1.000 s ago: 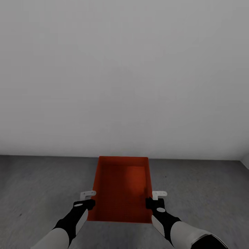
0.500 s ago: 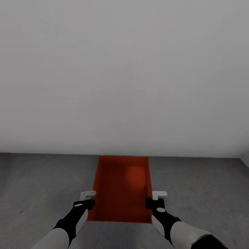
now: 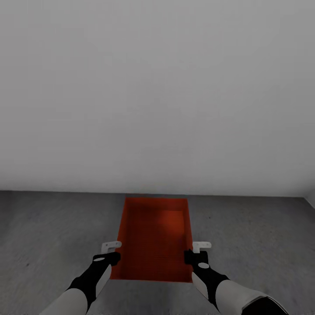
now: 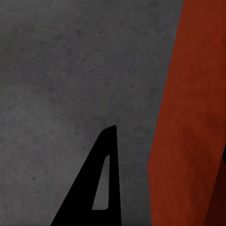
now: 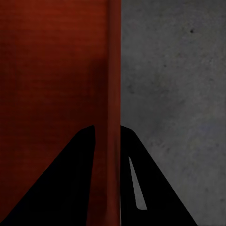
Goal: Move the two storage containers from the living room to the garage. In the garage, place one container on the floor and stack the other container on top of it (either order is fine).
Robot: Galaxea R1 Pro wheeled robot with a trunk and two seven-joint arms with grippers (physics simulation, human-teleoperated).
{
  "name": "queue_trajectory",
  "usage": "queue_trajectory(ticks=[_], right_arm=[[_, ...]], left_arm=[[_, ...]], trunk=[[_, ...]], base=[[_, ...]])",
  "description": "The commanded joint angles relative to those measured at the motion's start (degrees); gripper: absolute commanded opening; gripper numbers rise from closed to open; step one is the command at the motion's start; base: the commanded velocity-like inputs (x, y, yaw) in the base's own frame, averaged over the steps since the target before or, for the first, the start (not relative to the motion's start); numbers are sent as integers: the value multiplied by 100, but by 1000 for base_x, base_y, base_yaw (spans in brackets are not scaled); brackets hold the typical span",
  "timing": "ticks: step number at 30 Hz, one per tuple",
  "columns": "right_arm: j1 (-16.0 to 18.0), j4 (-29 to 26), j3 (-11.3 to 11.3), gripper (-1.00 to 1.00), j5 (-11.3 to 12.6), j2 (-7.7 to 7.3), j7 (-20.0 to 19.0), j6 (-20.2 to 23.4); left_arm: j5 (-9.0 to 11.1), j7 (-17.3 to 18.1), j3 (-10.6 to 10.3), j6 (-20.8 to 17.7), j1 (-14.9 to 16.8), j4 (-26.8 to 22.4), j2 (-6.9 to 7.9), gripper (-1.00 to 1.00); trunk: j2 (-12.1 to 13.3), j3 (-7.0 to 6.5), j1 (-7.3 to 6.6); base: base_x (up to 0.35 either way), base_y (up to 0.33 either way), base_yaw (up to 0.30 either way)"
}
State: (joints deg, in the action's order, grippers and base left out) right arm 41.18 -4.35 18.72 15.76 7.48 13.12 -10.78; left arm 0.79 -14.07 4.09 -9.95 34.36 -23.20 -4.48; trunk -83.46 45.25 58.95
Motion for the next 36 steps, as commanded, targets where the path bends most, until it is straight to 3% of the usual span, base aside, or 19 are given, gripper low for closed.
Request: queue_trajectory(ticks=[1, 36], right_arm=[[4, 4, 27, -100, 58, -1, 24, -30], [4, 4, 27, -100, 59, -1, 24, -30]], left_arm=[[-97, -34, 57, -43, 0, -19, 53, -100], [-97, -34, 57, -43, 0, -25, 52, -100]], trunk=[[-2, 13, -1], [-2, 332, -1]], base=[[0, 0, 0], [0, 0, 0]])
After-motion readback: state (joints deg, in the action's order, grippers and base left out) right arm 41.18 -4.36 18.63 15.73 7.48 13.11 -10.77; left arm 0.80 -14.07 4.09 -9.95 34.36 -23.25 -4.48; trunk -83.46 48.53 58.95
